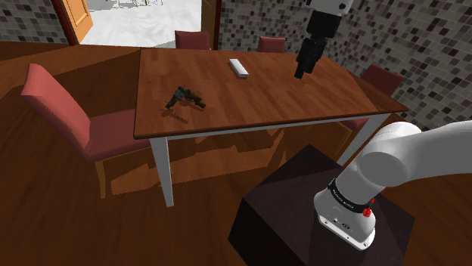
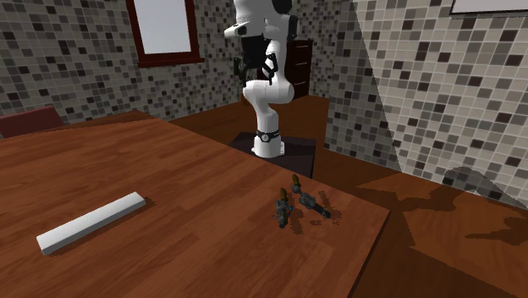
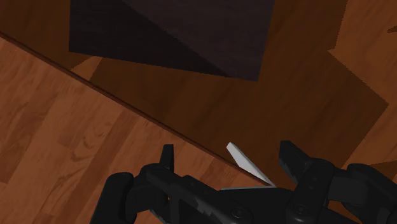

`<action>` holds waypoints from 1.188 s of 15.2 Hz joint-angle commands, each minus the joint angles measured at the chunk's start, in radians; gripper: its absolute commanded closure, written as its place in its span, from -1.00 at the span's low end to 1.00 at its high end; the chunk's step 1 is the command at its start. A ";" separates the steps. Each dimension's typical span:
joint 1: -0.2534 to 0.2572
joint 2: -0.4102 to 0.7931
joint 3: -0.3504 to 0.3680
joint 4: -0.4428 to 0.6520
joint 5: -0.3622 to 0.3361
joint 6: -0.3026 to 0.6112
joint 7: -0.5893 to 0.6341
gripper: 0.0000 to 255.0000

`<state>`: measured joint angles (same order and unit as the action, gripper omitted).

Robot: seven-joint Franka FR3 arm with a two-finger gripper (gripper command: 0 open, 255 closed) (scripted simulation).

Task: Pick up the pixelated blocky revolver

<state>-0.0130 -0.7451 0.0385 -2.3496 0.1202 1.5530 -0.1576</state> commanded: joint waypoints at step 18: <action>0.043 0.594 0.196 0.273 -0.036 0.340 0.173 -1.00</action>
<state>0.0285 -0.1874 0.2267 -2.1006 0.0942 1.8804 0.0041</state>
